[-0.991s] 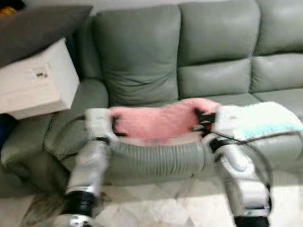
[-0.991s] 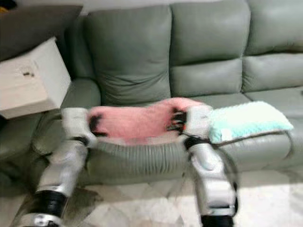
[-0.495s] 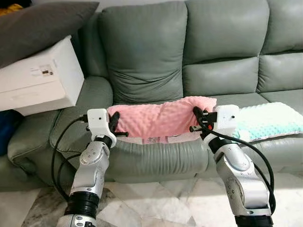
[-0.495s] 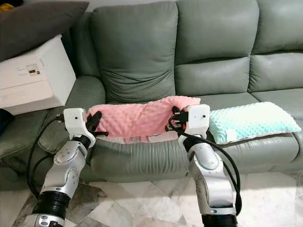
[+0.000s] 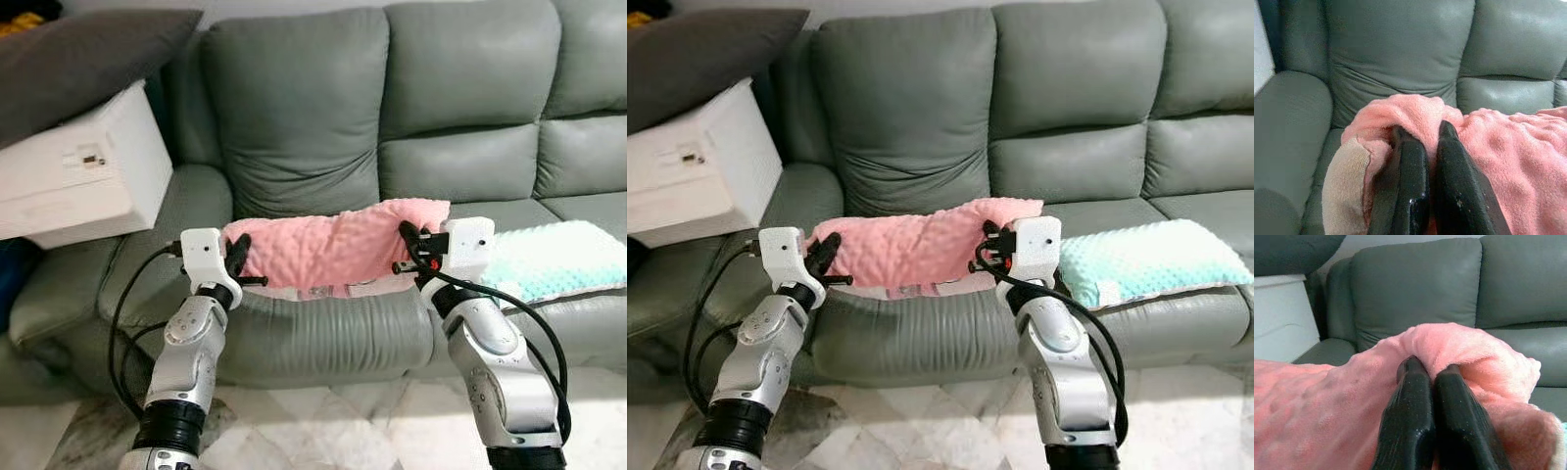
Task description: Move the pillow to the sofa
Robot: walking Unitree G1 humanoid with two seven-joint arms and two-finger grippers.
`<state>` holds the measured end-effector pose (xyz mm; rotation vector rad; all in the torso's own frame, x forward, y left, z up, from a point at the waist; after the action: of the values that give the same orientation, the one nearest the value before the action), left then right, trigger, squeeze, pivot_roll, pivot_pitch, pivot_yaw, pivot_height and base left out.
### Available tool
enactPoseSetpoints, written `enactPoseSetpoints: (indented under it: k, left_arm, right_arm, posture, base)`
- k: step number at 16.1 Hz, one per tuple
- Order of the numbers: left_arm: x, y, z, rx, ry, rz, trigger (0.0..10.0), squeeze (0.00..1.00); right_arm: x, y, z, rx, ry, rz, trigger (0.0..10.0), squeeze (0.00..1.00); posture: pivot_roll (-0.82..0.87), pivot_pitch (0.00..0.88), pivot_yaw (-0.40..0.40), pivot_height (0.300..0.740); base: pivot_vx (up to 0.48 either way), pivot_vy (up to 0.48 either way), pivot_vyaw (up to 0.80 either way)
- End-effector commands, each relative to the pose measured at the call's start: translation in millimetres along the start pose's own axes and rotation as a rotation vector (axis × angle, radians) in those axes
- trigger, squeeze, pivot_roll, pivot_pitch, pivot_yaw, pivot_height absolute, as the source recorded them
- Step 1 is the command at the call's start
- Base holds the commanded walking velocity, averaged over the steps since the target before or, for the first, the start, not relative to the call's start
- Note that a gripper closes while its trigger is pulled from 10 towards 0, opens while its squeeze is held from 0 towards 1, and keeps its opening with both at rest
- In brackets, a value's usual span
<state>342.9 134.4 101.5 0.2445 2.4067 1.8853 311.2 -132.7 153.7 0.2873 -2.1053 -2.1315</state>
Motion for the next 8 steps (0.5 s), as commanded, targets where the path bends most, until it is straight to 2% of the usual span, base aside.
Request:
enactPoseSetpoints:
  k: [1, 8]
  left_arm:
    - [0.5, 4.9, 0.6, -0.001, -0.010, -0.019, 10.0, 0.00]
    - [1.7, 3.4, -0.4, 0.006, -0.020, -0.010, 10.0, 0.00]
  right_arm:
    - [-0.8, 10.1, 5.2, 0.007, 0.023, -0.045, 10.0, 0.00]
    - [0.6, 9.1, 6.3, -0.004, 0.027, -0.045, 10.0, 0.00]
  posture:
    - [-0.25, 0.000, 0.063, 0.740]
    - [-0.25, 0.000, 0.069, 0.740]
  base:
    - [0.469, 0.000, 0.00]
    - [0.470, 0.000, 0.00]
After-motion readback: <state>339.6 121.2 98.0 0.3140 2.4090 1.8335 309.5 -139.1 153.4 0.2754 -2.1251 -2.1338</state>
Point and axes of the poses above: a point about 5 cm out from each wrist's last joint towards the gripper, its own x axis pointing back from the gripper into the wrist, its own y axis along the axis of the wrist's last joint, z = x × y, the point moved 2 cm from there along -x, pointing out of the wrist towards the gripper, and after that the axes turned 2 degrees about x, right-handed, at the moved point
